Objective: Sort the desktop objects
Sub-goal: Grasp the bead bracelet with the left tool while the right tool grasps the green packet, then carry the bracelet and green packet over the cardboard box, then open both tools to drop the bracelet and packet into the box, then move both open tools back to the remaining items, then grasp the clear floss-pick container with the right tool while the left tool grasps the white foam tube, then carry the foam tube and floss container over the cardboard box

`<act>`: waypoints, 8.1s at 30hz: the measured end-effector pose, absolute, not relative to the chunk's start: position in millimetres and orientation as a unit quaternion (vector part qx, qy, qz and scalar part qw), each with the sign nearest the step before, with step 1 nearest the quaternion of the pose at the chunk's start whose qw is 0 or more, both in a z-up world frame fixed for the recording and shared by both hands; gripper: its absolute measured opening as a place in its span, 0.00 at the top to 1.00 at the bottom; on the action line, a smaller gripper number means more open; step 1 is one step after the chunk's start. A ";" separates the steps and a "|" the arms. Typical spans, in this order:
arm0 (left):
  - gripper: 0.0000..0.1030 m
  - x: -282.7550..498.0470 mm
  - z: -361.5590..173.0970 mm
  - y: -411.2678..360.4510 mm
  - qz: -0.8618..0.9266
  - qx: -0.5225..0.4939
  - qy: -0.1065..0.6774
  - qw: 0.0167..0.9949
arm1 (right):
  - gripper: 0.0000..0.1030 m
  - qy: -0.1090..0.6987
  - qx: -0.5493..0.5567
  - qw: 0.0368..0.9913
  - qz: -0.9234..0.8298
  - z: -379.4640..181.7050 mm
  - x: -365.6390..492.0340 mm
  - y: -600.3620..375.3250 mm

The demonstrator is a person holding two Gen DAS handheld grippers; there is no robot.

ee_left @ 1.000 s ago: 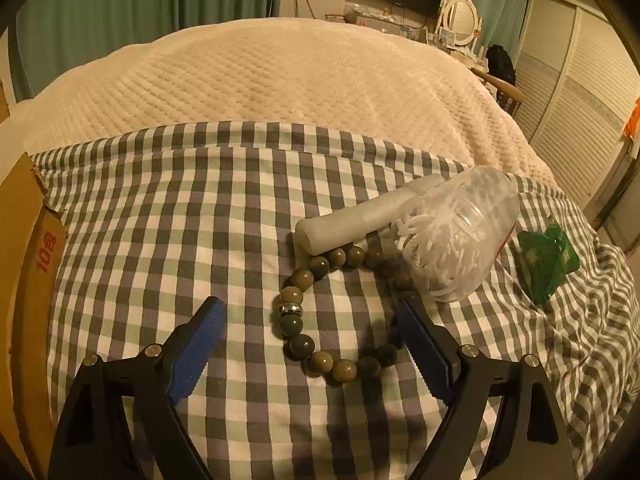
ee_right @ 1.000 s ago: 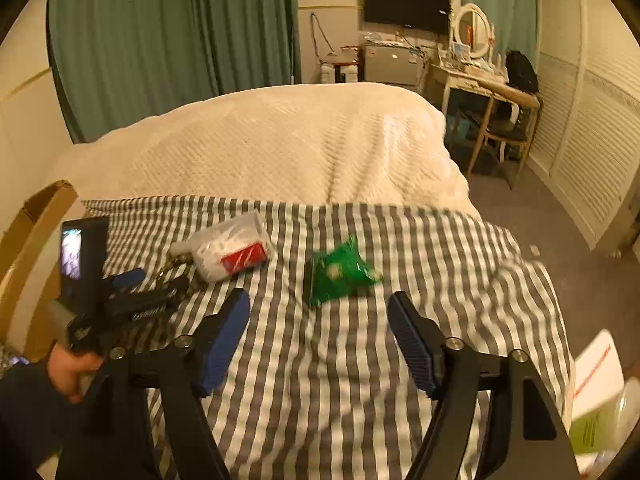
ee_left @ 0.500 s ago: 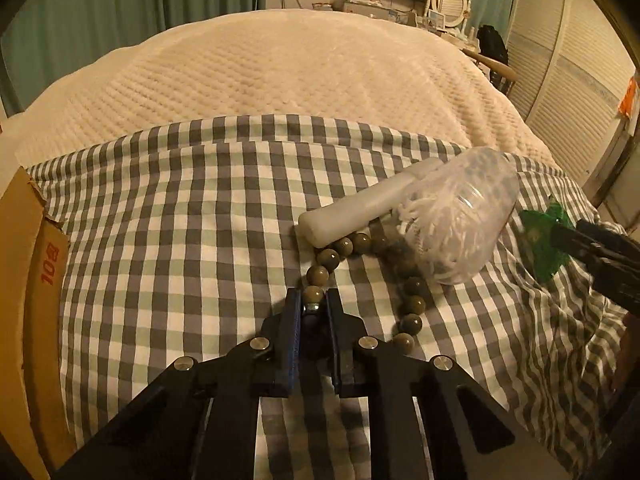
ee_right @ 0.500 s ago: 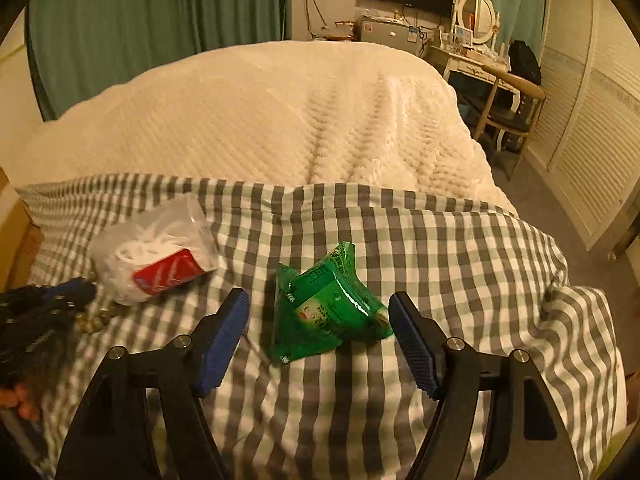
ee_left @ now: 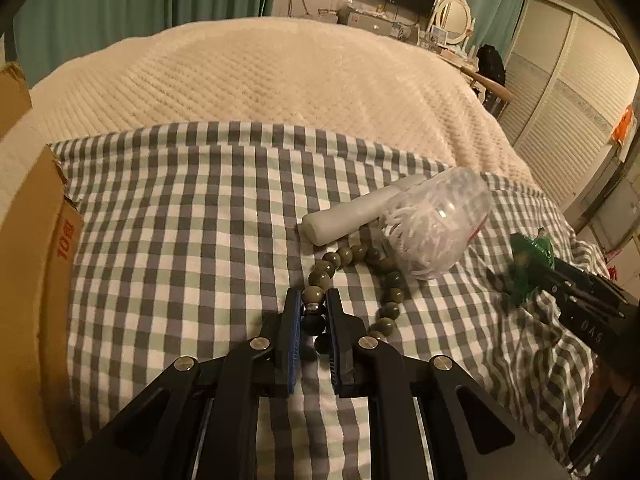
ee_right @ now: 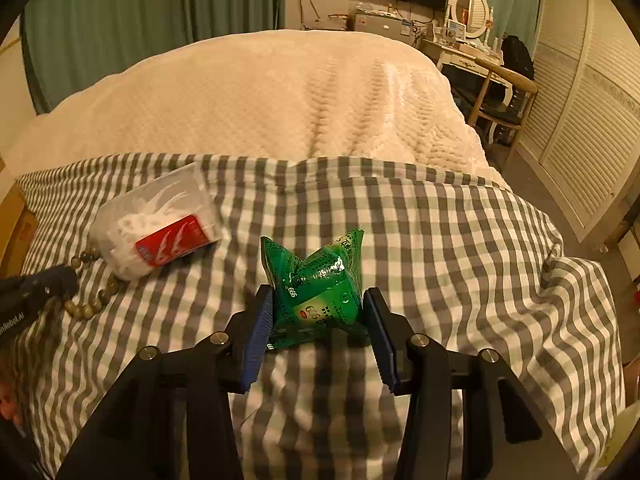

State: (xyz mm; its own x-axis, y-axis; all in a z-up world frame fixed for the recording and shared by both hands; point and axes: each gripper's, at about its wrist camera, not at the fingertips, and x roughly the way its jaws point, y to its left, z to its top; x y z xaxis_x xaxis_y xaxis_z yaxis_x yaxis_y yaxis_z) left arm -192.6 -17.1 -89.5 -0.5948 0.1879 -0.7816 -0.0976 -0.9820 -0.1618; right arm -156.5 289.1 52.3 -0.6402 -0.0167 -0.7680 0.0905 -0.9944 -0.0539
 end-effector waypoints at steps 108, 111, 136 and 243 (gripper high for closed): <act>0.52 -104.7 101.8 -279.5 0.921 -0.386 -0.040 -0.040 | 0.40 0.081 0.387 0.306 -0.866 213.9 23.9 -63.4; 0.27 -97.1 108.7 -270.6 0.930 -0.362 -0.028 -0.053 | 0.40 0.079 0.371 0.306 -0.873 221.7 29.2 -46.1; 0.16 -57.7 124.7 -96.9 0.940 -0.335 -0.013 0.065 | 0.40 0.004 0.314 0.095 -0.944 282.7 77.9 201.0; 0.84 -230.4 -104.5 57.4 0.884 -0.431 0.095 0.157 | 0.26 -0.089 0.470 0.057 -0.876 44.2 -143.0 305.5</act>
State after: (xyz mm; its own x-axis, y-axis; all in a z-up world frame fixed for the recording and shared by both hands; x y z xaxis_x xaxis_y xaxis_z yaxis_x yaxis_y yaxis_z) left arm -230.4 57.4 -104.5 -0.5797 0.1953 -0.7910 -0.3592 -0.9327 0.0330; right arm -143.0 305.5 44.2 -0.5518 -0.1843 -0.8134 0.0171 -0.9776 0.2099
